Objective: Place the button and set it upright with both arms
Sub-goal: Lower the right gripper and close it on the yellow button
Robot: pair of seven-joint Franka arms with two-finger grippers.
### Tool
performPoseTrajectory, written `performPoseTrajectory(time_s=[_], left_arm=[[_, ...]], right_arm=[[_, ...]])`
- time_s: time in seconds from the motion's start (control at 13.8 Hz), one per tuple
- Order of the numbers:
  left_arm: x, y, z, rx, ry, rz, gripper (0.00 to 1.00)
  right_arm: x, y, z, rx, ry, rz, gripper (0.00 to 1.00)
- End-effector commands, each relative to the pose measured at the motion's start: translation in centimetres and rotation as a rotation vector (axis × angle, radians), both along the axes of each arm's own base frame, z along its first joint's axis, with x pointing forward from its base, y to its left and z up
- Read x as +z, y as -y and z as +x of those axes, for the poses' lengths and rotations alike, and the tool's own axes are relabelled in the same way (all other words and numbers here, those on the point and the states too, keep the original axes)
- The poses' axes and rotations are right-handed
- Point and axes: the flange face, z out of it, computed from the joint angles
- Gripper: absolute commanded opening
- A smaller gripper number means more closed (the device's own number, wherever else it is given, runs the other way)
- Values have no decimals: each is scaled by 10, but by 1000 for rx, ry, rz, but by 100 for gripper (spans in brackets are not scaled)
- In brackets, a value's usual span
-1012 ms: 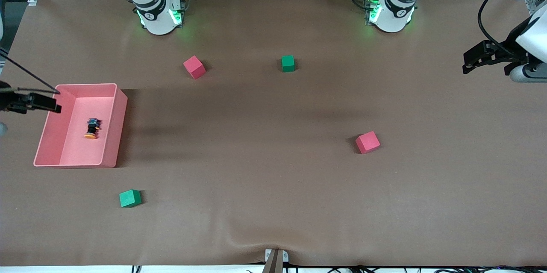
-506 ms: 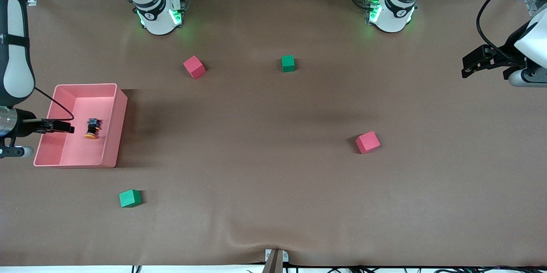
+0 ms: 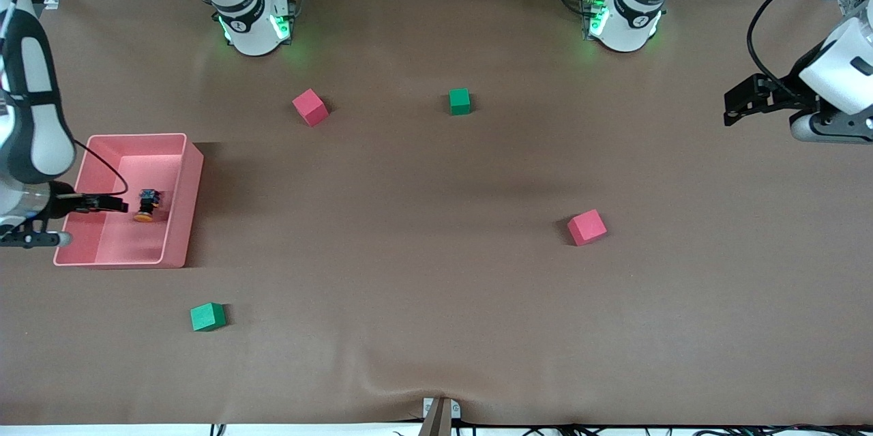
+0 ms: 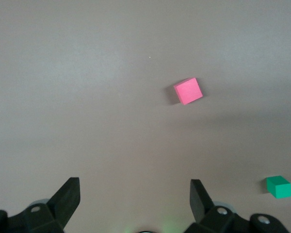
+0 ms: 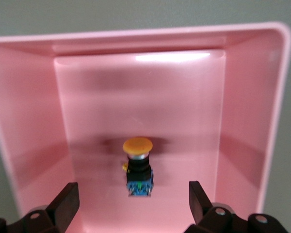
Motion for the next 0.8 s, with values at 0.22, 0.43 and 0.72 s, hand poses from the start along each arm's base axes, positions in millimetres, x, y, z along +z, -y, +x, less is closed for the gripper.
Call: performPoseTrajectory(time_s=[0.22, 0.43, 0.72], left_arm=[[4, 3, -1, -12, 10, -20, 100], [6, 1, -3, -7, 13, -20, 100], [7, -3, -2, 1, 14, -20, 100]], right_arm=[[-50, 4, -16, 60, -13, 21, 100], [-62, 1, -26, 55, -35, 33, 100], [-82, 2, -26, 47, -25, 35, 100]])
